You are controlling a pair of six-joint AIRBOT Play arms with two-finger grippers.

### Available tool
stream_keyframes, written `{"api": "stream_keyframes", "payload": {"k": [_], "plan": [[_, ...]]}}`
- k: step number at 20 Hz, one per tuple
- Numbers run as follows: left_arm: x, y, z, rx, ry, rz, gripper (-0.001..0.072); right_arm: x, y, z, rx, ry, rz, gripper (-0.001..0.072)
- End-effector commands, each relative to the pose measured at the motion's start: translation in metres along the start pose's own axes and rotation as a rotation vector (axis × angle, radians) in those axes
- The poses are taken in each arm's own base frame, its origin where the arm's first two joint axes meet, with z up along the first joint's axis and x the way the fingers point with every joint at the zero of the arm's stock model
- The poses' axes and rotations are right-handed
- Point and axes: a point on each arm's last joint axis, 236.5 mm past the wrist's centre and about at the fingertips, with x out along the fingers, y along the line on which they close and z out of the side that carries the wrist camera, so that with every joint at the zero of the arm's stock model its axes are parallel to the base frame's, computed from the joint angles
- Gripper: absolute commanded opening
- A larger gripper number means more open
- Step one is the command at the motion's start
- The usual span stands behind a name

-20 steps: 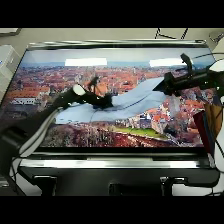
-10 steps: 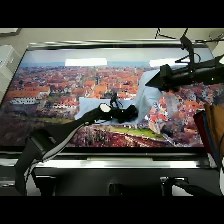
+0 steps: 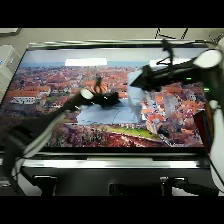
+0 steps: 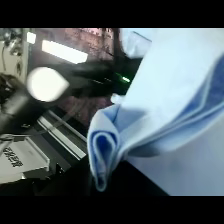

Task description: Fold the clothes and pants, and hang the long-sleeved shirts on hangers.

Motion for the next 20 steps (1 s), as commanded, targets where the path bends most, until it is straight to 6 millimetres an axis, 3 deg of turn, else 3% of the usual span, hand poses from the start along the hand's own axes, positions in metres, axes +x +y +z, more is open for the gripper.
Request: {"api": "stream_keyframes", "payload": {"k": [1,4,6,7,9,11,12,13,14,17,19,20], "plan": [[-0.147,0.085,0.078,0.216,-0.122,0.397,0.0019,0.079,0.01,0.003,0.049,0.035,0.087,0.0053],[-0.295,0.089,0.126,0.217,-0.357,0.502,0.002,0.163,0.015,-0.009,0.143,0.084,0.183,0.0053],[-0.372,0.07,0.136,0.222,-0.513,0.508,0.002,0.215,0.009,-0.024,0.208,0.105,0.202,0.0054],[-0.401,0.059,0.135,0.236,-0.572,0.51,0.0021,0.238,0.004,-0.03,0.249,0.107,0.203,0.0054],[-0.442,0.033,0.128,0.28,-0.66,0.509,0.0021,0.274,-0.004,-0.034,0.322,0.076,0.217,0.0054],[-0.462,0.012,0.119,0.311,-0.706,0.495,0.0021,0.297,-0.003,-0.033,0.368,0.033,0.249,0.0089],[-0.466,0.006,0.115,0.321,-0.715,0.489,0.0021,0.304,-0.002,-0.034,0.395,0.025,0.262,0.0308],[-0.467,0.0,0.112,0.33,-0.719,0.484,0.0021,0.306,0.002,-0.035,0.395,0.025,0.274,0.0619],[-0.468,-0.001,0.112,0.34,-0.718,0.484,0.0021,0.302,0.005,-0.034,0.362,0.026,0.287,0.0671],[-0.463,-0.001,0.11,0.36,-0.703,0.489,0.0021,0.262,-0.004,-0.007,0.284,0.002,0.278,0.0671],[-0.463,-0.001,0.11,0.379,-0.697,0.497,0.0021,0.215,-0.033,0.016,0.205,-0.019,0.183,0.0671],[-0.463,-0.001,0.11,0.381,-0.697,0.498,0.0021,0.185,-0.062,0.027,0.19,-0.028,0.086,0.0671]]}}
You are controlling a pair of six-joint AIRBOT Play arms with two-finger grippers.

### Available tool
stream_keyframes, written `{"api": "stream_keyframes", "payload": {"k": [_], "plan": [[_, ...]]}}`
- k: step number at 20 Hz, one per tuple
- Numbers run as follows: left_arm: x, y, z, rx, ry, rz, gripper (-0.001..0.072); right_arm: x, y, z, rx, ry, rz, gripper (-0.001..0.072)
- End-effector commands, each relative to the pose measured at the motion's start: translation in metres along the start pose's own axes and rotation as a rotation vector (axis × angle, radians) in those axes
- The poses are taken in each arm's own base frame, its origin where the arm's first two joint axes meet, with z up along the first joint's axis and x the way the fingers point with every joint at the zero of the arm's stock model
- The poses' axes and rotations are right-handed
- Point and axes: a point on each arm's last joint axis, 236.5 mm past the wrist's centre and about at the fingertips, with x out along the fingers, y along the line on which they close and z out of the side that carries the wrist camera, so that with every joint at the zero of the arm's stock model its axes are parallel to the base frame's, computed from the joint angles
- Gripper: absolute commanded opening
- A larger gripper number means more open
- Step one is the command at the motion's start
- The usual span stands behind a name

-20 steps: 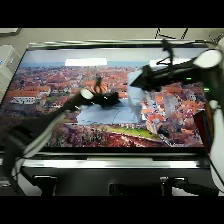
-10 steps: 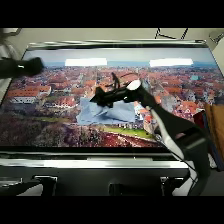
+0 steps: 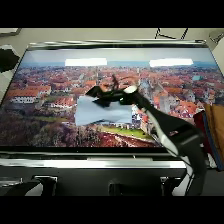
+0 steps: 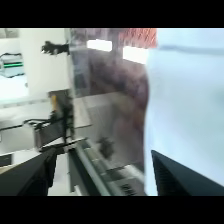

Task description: Fold the clothes and pants, and hang the long-sleeved shirts on hangers.

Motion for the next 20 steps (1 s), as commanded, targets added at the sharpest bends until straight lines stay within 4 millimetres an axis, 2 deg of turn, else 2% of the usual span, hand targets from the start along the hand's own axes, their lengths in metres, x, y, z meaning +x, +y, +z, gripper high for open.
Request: {"api": "stream_keyframes", "payload": {"k": [1,2,3,4,5,6,8,9,11,13,15,18,19,20], "plan": [[-0.004,-0.001,0.001,0.024,-0.006,0.001,0.0021,-0.099,-0.049,0.044,-0.074,-0.036,-0.263,0.067],[-0.004,-0.001,0.001,0.024,-0.006,0.001,0.0021,-0.145,-0.084,0.052,-0.054,-0.036,-0.419,0.0669],[-0.004,-0.001,0.001,0.024,-0.005,0.0,0.0022,-0.194,-0.124,0.05,0.012,-0.009,-0.586,0.0668],[-0.004,-0.001,0.001,0.024,-0.005,0.0,0.0022,-0.234,-0.159,0.04,0.112,0.025,-0.721,0.066],[-0.004,-0.002,0.001,0.024,-0.005,-0.001,0.0021,-0.259,-0.185,0.024,0.214,0.063,-0.788,0.0612],[-0.003,-0.003,0.001,0.025,-0.004,-0.004,0.0022,-0.261,-0.197,0.01,0.277,0.095,-0.77,0.0609],[-0.003,-0.006,0.0,0.022,-0.003,-0.013,0.0022,-0.229,-0.198,-0.009,0.295,0.148,-0.601,0.0611],[-0.003,-0.01,0.0,0.018,-0.002,-0.026,0.0022,-0.207,-0.191,-0.014,0.286,0.16,-0.491,0.0611],[-0.003,-0.015,-0.001,0.018,0.001,-0.041,0.0022,-0.178,-0.179,-0.013,0.244,0.168,-0.352,0.0608],[-0.003,-0.021,-0.003,0.023,0.004,-0.051,0.0022,-0.165,-0.179,0.0,0.25,0.114,-0.314,0.0601],[-0.002,-0.027,-0.004,0.017,0.007,-0.065,0.0022,-0.156,-0.181,0.011,0.253,0.065,-0.304,0.0559],[-0.002,-0.032,-0.005,0.021,0.01,-0.077,0.0022,-0.138,-0.178,0.004,0.238,0.083,-0.291,0.0545],[-0.002,-0.033,-0.005,0.019,0.01,-0.08,0.0022,-0.137,-0.179,0.002,0.232,0.09,-0.291,0.0364],[-0.002,-0.033,-0.005,0.018,0.01,-0.08,0.0022,-0.136,-0.176,0.004,0.222,0.089,-0.28,0.0063]]}}
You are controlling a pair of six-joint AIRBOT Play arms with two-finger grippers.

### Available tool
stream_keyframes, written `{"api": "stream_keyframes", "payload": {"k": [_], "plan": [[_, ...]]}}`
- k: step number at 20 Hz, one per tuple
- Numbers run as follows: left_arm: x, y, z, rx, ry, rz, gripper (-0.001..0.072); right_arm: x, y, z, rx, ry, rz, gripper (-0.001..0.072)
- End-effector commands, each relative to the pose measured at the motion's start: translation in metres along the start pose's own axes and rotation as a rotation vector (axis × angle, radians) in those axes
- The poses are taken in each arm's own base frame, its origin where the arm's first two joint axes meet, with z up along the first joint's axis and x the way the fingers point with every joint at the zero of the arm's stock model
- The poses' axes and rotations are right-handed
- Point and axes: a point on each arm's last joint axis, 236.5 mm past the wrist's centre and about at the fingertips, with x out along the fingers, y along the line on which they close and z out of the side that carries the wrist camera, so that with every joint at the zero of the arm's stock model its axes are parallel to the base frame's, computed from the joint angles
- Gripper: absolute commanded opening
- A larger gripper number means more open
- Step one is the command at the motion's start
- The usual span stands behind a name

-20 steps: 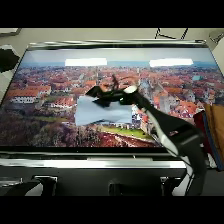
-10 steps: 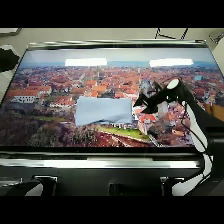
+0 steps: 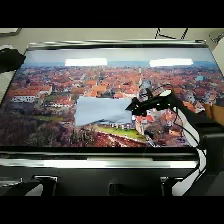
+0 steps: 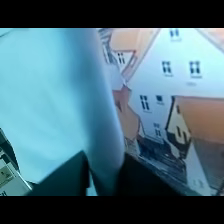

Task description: Fold the clothes and pants, and hang the long-sleeved shirts on hangers.

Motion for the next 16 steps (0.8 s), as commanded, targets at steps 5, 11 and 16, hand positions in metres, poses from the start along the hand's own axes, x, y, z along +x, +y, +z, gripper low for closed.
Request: {"api": "stream_keyframes", "payload": {"k": [5,11,16], "plan": [[0.0,-0.003,0.0,-0.003,0.0,-0.009,0.0022,-0.093,0.072,0.028,-0.184,-0.088,0.209,0.0052],[0.002,-0.003,0.0,-0.004,-0.002,-0.008,0.0022,-0.319,0.066,0.048,-0.155,-0.493,-0.06,0.0052],[0.002,-0.003,0.0,-0.004,-0.002,-0.008,0.0023,-0.471,0.013,0.015,0.042,-0.799,-0.178,0.0053]]}}
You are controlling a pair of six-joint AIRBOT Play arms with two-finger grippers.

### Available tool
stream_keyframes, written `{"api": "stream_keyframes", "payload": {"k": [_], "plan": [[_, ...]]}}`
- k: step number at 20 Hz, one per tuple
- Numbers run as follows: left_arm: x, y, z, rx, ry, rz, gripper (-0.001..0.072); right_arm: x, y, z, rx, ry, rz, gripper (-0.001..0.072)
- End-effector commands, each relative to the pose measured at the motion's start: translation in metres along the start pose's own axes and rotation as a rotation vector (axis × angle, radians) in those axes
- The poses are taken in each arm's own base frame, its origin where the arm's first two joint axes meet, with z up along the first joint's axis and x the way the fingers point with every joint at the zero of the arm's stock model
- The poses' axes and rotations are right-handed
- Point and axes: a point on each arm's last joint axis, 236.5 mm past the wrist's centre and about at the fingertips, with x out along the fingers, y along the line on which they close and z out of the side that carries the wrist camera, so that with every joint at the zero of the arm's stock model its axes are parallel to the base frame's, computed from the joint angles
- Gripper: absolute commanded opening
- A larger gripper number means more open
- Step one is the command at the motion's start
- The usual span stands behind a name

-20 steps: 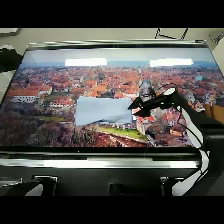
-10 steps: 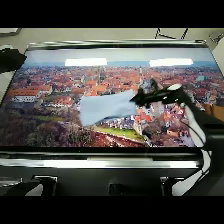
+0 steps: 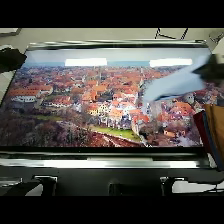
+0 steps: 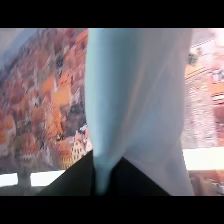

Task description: Fold the clothes and pants, and hang the long-sleeved shirts on hangers.

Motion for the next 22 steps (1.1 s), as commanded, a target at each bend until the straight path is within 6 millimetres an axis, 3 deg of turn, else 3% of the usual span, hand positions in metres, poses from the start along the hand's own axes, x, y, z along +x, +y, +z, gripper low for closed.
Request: {"api": "stream_keyframes", "payload": {"k": [1,6,12,15,20,22], "plan": [[0.0,0.0,0.0,0.001,0.0,0.0,0.0023,-0.102,-0.058,0.026,0.145,-0.2,-0.171,0.0053],[0.0,0.0,0.0,0.001,0.0,0.0,0.0023,-0.197,-0.132,0.035,0.414,-0.422,-0.241,0.0052],[0.0,0.0,0.0,0.001,0.0,0.0,0.0023,-0.269,-0.17,0.019,0.558,-0.579,-0.298,0.0052],[0.0,0.0,0.0,0.001,0.0,-0.001,0.0023,-0.287,-0.195,-0.015,0.636,-0.539,-0.394,0.0052],[0.0,-0.003,0.0,-0.006,0.0,-0.011,0.0023,-0.302,-0.241,-0.102,0.753,-0.329,-0.726,0.0053],[0.0,-0.003,0.0,-0.006,0.0,-0.01,0.0023,-0.291,-0.257,-0.126,0.795,-0.282,-0.767,0.0053]]}}
